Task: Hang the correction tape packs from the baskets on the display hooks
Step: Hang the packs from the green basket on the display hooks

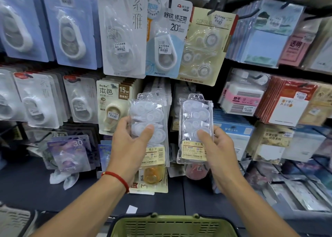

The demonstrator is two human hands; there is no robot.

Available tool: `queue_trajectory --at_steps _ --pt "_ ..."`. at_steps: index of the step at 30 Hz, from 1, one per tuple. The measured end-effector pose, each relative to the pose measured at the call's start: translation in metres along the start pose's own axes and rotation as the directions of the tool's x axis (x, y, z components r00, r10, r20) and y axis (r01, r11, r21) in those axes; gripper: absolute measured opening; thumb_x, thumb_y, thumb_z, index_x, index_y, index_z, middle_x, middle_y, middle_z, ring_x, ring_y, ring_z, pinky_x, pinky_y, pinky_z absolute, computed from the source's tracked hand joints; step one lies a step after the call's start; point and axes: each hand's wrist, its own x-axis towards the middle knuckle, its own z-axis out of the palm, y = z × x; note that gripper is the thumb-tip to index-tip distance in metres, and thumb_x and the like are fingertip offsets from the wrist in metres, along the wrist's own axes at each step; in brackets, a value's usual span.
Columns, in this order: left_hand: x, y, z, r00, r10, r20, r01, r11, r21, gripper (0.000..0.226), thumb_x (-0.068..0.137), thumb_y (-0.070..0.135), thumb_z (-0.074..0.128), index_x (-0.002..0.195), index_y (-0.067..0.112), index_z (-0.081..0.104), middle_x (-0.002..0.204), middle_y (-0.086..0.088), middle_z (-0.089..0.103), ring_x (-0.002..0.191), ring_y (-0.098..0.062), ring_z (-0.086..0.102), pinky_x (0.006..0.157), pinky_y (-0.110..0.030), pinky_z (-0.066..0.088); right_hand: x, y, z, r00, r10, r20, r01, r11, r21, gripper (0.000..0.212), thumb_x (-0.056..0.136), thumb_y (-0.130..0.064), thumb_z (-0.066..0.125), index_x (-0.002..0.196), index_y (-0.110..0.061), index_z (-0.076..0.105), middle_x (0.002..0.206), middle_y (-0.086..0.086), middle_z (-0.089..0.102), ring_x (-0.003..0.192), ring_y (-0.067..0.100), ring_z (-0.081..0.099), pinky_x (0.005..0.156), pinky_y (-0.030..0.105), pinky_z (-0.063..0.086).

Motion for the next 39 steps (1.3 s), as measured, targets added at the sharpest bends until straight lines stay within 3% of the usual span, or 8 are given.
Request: queue_trajectory --at_steps 7,11,15,19,23,28,34,39 --pt "-0.002 0.003 0.001 1.0 -0.006 0.009 0.006 1.0 -0.013 0.036 0.093 0.022 0.079 0.124 0.027 0.06 0.112 0.008 0.075 0.095 -0.005 0.074 0.086 -0.027 0.058 0.0 0.003 -0.003 1.0 -0.005 -0.023 0.002 0.993 -0.114 0.01 0.103 -0.032 0.063 0.11 -0.028 0.068 0.101 0.002 0.079 0.094 0.026 0.077 0.09 0.06 0.059" --pt "-0.004 0.003 0.003 1.0 -0.002 0.019 0.002 1.0 0.005 0.03 0.091 0.019 0.081 0.112 0.031 0.062 0.108 0.009 0.076 0.092 -0.002 0.074 0.085 -0.028 0.061 -0.002 0.002 -0.007 0.96 -0.279 -0.014 0.212 0.761 -0.613 0.042 0.101 -0.039 0.062 0.14 -0.029 0.051 0.127 -0.014 0.054 0.115 0.006 0.054 0.101 0.031 0.046" --pt "-0.012 0.002 0.009 0.996 -0.014 0.086 0.012 1.0 0.025 0.043 0.084 0.017 0.086 0.12 0.021 0.062 0.109 0.002 0.077 0.095 -0.011 0.077 0.082 -0.029 0.064 -0.01 0.004 0.005 0.958 -0.256 0.131 0.287 0.834 -0.47 0.018 0.097 -0.037 0.07 0.115 -0.032 0.068 0.107 -0.012 0.069 0.096 0.003 0.063 0.079 0.015 0.049" --pt "-0.02 0.002 0.015 0.99 -0.018 0.138 0.014 0.999 0.035 0.05 0.08 0.019 0.091 0.12 0.021 0.061 0.105 -0.002 0.078 0.093 -0.014 0.078 0.081 -0.035 0.064 -0.019 0.011 0.016 0.947 -0.138 0.289 0.249 0.886 -0.391 0.023 0.099 -0.051 0.065 0.095 -0.029 0.069 0.091 -0.001 0.075 0.086 0.019 0.07 0.078 0.045 0.058" --pt "-0.018 0.002 0.015 0.993 -0.027 0.117 0.026 1.0 0.012 0.034 0.089 0.024 0.082 0.116 0.03 0.062 0.102 0.007 0.078 0.09 -0.005 0.075 0.073 -0.022 0.059 -0.019 0.008 0.017 0.98 -0.123 0.157 0.156 0.963 -0.219 0.024 0.097 -0.05 0.061 0.091 -0.026 0.063 0.092 0.013 0.073 0.089 0.039 0.069 0.082 0.061 0.057" --pt "-0.013 -0.001 0.008 0.993 -0.061 0.101 0.05 0.992 0.112 0.042 0.094 0.008 0.07 0.117 0.04 0.057 0.114 0.006 0.074 0.104 -0.017 0.071 0.09 -0.037 0.057 -0.01 0.001 0.006 0.998 -0.066 -0.005 0.065 0.99 -0.125 0.036 0.103 -0.042 0.057 0.1 -0.007 0.053 0.088 0.01 0.055 0.081 0.028 0.054 0.084 0.064 0.052" --pt "-0.011 -0.001 0.006 0.993 -0.066 0.1 0.055 0.993 0.108 0.043 0.095 0.004 0.068 0.12 0.037 0.057 0.118 0.003 0.073 0.107 -0.018 0.07 0.095 -0.04 0.057 -0.005 0.003 0.0 0.999 -0.013 -0.031 0.009 0.993 -0.116 0.028 0.104 -0.042 0.058 0.1 -0.016 0.064 0.088 0.022 0.062 0.078 0.028 0.053 0.074 0.046 0.045" --pt "-0.011 -0.001 0.006 0.994 -0.058 0.096 0.05 0.995 0.092 0.043 0.094 0.004 0.068 0.116 0.04 0.058 0.113 0.008 0.074 0.103 -0.014 0.072 0.088 -0.034 0.057 -0.005 0.001 0.001 0.998 -0.064 -0.028 0.06 0.991 -0.117 0.022 0.104 -0.043 0.06 0.098 -0.024 0.07 0.1 0.033 0.064 0.076 0.037 0.062 0.081 0.067 0.053"
